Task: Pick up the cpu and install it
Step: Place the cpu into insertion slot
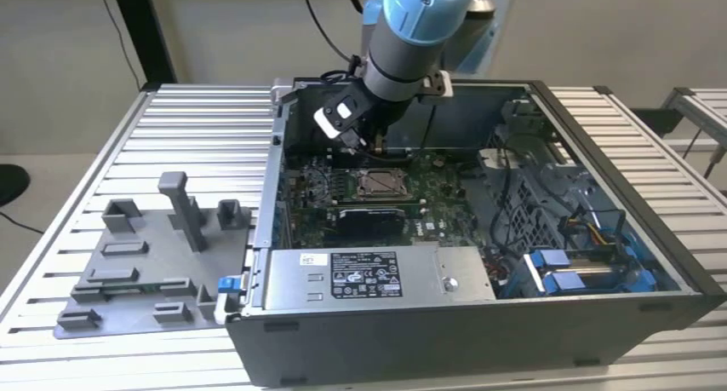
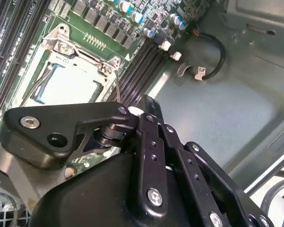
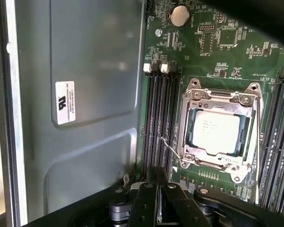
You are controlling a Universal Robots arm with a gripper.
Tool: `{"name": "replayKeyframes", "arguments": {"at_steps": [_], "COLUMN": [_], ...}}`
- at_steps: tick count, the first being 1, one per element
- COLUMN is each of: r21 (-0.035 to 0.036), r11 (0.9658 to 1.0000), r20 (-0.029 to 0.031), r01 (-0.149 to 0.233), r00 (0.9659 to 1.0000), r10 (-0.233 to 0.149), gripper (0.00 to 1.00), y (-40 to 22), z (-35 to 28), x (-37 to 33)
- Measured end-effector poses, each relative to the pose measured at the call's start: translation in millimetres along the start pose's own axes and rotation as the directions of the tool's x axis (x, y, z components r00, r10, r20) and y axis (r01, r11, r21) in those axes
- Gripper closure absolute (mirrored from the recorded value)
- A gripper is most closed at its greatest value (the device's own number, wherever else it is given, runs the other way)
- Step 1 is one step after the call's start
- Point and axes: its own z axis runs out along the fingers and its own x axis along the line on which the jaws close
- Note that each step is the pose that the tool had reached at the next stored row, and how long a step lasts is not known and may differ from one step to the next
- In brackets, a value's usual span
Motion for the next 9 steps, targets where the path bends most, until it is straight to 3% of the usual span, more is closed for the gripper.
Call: {"name": "replayKeyframes", "arguments": {"at_steps": [5, 9], "r21": [-0.0085, -0.0169], "r11": [1.0000, 0.9998], "r20": [0.0026, 0.0072], "r01": [0.004, 0.008], "r00": [1.0000, 0.9999], "r10": [-0.004, -0.008], "gripper": [1.00, 1.00], "y": [0.0, -4.0], "z": [6.9, 12.8], "x": [-2.9, -5.2]}}
